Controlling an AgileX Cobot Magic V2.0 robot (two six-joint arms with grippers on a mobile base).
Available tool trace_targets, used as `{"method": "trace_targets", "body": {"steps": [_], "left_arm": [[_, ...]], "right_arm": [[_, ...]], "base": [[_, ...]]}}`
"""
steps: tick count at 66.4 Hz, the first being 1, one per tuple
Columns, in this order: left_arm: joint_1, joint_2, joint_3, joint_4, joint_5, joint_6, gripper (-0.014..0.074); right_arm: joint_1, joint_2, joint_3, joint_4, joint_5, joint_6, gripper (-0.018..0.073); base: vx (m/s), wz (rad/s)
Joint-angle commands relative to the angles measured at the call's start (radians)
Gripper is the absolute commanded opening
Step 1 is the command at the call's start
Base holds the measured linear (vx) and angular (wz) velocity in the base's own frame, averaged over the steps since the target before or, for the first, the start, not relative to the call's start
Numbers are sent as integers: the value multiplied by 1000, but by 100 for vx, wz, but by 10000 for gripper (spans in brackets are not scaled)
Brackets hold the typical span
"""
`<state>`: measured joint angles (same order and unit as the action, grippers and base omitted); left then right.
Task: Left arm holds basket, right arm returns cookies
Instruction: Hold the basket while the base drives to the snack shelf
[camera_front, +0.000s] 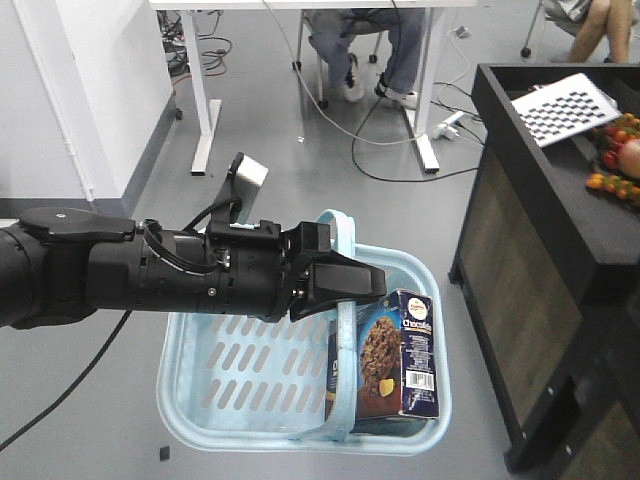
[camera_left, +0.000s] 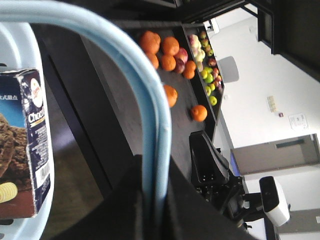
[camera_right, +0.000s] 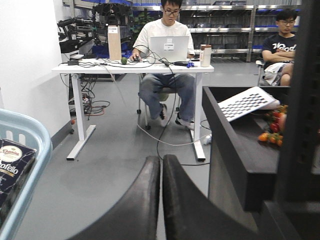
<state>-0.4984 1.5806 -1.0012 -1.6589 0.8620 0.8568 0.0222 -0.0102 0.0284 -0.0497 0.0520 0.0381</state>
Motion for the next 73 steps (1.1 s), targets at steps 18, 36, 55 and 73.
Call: {"method": "trace_targets", "body": {"steps": [18,36,55,73], "left_arm": [[-3,-45,-37,-112,50,9,-6],[-3,-45,-37,-112,50,9,-6],[-3,-45,-37,-112,48,9,-6],[-3,-45,-37,-112,48,9,-6]], "right_arm": [[-3,-11,3,-7,-71,-8,-3],[-3,-11,3,-7,-71,-8,-3],[-3,-11,3,-7,-71,-8,-3],[-3,-11,3,-7,-71,-8,-3]], "base": [[37,39],[36,76],[33,69],[29,77]]}}
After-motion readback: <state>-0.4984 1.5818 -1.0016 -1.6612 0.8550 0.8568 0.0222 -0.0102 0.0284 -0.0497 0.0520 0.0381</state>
